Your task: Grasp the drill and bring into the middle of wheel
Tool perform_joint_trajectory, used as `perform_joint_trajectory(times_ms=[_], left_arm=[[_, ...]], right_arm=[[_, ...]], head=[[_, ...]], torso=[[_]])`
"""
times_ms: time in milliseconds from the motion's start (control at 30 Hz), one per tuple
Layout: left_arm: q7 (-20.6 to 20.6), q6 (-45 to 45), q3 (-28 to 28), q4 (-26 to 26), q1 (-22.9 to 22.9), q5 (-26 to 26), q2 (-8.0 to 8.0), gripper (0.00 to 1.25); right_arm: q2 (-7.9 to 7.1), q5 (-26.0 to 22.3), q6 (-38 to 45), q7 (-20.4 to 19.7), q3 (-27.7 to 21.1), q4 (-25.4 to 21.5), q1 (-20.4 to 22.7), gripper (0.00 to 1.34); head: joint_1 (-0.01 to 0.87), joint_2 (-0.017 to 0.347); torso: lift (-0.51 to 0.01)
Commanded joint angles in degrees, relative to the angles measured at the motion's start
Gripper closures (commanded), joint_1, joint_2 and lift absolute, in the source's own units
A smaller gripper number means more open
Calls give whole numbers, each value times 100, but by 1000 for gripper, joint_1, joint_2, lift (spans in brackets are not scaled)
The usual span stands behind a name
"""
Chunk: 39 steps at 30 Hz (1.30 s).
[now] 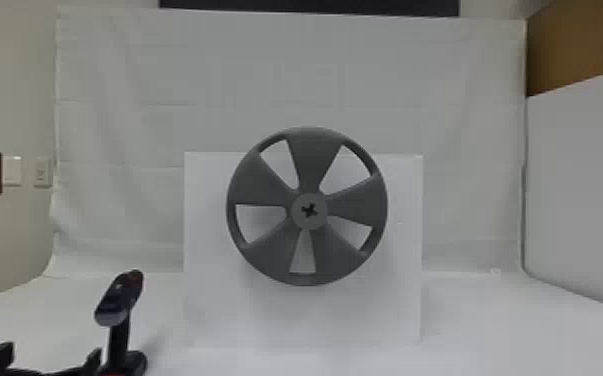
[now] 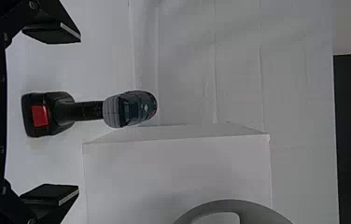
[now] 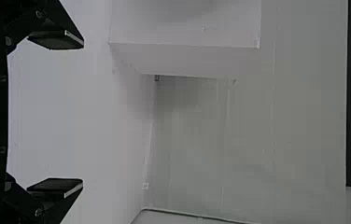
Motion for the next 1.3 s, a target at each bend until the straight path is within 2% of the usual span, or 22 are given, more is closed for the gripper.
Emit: perform_joint_trajectory(times_ms=[0, 400, 1267], left_arm=[[4, 196, -32, -32, 40, 45, 1, 145], [4, 767, -40, -67, -74, 150, 36, 150], [4, 1172, -75, -59, -223, 106, 107, 145]], right_arm=[[0, -4, 0, 0, -9, 1, 1, 240], [0, -13, 0, 0, -17, -7, 1, 240], [0, -30, 0, 0, -9, 1, 10, 240]], head=[[0, 0], [0, 0], [0, 0]], torso=[[-406], [-406], [-406]])
